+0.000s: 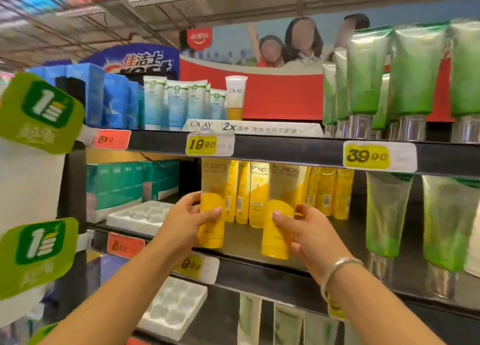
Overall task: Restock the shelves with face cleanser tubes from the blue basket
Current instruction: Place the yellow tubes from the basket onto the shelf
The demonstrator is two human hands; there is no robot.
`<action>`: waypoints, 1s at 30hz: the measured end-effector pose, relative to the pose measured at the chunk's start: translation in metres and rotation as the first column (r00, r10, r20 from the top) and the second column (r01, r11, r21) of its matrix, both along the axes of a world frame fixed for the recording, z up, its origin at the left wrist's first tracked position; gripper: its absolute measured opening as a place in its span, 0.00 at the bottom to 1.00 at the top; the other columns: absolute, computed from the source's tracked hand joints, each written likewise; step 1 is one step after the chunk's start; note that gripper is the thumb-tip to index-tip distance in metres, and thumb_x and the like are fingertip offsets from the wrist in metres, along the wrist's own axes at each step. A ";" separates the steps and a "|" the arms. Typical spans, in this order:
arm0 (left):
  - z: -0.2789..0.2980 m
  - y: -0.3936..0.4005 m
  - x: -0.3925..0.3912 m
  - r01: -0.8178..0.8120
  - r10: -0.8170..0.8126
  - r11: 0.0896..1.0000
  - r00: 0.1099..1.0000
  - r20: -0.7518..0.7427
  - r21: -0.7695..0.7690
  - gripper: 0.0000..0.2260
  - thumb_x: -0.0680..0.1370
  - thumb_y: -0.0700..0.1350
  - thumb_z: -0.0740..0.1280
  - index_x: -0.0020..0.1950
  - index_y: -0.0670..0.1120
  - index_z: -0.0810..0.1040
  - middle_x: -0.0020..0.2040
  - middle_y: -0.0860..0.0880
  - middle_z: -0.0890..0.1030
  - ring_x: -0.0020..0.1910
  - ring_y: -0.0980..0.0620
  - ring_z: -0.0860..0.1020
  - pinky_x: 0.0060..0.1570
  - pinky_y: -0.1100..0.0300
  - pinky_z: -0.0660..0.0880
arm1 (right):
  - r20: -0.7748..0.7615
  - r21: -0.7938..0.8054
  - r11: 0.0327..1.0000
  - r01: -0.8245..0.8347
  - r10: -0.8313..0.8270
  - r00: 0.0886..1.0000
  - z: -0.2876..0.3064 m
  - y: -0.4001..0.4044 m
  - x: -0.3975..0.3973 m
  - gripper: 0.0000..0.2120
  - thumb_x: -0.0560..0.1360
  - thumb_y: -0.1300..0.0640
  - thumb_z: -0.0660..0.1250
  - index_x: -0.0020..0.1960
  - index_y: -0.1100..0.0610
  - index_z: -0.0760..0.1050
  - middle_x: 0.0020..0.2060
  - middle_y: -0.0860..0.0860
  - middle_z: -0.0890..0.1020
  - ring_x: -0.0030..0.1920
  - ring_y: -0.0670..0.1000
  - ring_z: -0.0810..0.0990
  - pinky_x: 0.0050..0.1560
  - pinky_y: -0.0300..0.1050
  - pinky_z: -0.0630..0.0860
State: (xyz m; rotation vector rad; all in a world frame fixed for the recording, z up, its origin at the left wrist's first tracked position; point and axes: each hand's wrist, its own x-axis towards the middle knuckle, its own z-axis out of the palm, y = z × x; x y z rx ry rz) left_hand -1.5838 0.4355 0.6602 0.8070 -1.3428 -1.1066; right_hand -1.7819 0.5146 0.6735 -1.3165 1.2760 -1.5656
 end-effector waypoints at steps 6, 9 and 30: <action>0.011 -0.039 -0.005 -0.046 0.046 0.999 0.999 -0.007 -0.019 0.20 0.72 0.40 0.71 0.62 0.50 0.71 0.54 0.47 0.81 0.53 0.46 0.80 0.53 0.44 0.77 | -0.126 -0.005 0.999 -0.032 0.031 0.991 0.020 -0.054 0.002 0.13 0.71 0.56 0.71 0.50 0.48 0.70 0.49 0.48 0.80 0.47 0.48 0.79 0.45 0.42 0.77; 0.006 -0.050 -0.004 -0.052 0.052 0.998 0.999 0.002 -0.031 0.19 0.73 0.39 0.70 0.61 0.51 0.71 0.54 0.47 0.81 0.52 0.48 0.81 0.51 0.48 0.78 | -0.162 0.032 0.999 -0.003 0.008 0.987 0.013 -0.073 0.009 0.23 0.71 0.56 0.71 0.63 0.51 0.67 0.55 0.49 0.75 0.54 0.51 0.76 0.58 0.51 0.76; 0.005 -0.088 -0.014 -0.081 0.101 0.994 0.942 0.319 -0.075 0.27 0.74 0.45 0.69 0.70 0.48 0.62 0.64 0.47 0.74 0.60 0.48 0.75 0.60 0.53 0.73 | -0.287 0.018 0.977 0.214 -0.200 0.937 -0.001 -0.123 0.046 0.31 0.72 0.57 0.70 0.71 0.56 0.61 0.66 0.55 0.72 0.66 0.55 0.71 0.63 0.49 0.72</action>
